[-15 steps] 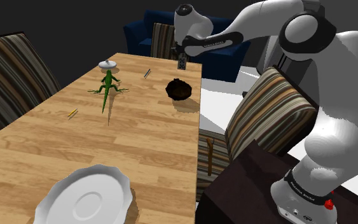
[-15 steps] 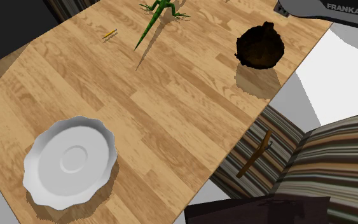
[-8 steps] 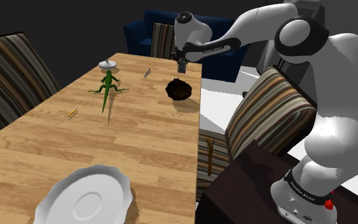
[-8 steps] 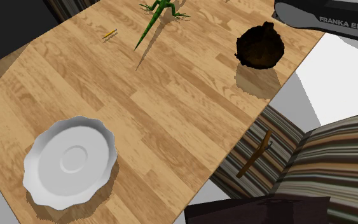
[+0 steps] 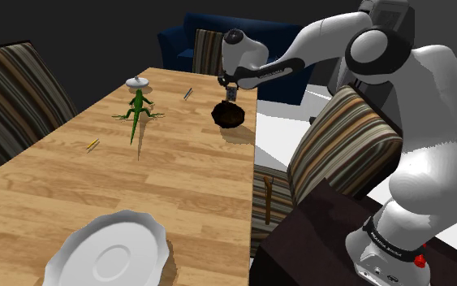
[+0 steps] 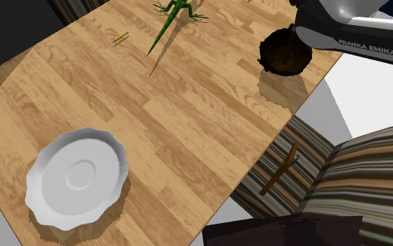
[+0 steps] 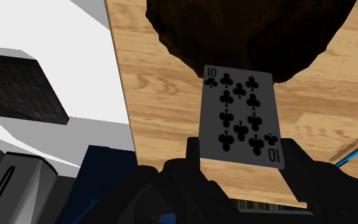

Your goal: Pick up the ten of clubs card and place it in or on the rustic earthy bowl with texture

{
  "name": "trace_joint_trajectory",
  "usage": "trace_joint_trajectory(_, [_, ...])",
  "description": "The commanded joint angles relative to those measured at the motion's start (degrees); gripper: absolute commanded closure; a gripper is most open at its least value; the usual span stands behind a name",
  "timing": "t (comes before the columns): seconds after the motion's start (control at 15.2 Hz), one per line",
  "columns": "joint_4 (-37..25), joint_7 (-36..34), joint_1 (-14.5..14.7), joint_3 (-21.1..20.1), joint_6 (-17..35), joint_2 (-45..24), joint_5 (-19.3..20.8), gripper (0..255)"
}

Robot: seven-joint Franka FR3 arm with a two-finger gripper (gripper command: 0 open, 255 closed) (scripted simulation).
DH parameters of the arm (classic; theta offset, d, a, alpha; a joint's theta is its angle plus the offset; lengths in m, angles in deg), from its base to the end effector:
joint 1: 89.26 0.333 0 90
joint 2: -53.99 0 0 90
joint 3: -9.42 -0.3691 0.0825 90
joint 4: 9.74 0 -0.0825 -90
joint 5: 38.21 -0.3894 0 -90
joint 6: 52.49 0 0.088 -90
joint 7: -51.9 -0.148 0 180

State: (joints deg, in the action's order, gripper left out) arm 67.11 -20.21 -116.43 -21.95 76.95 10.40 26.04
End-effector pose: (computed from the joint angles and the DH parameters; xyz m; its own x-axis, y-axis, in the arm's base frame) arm 0.8124 -0.1126 0.3556 0.5960 -0.5242 0.6083 -0.6975 -0.7133 0.0687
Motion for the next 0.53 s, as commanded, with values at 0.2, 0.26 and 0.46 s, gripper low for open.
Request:
trace_joint_trajectory(0.2, [0.5,-2.2,0.5,1.1,1.7,-1.7,1.8,255])
trace_joint_trajectory(0.26, [0.6,-2.8,0.7,1.5,2.2,-2.3,2.3,255])
trace_joint_trajectory(0.46, [0.6,-2.8,0.7,1.5,2.2,-2.3,2.3,255])
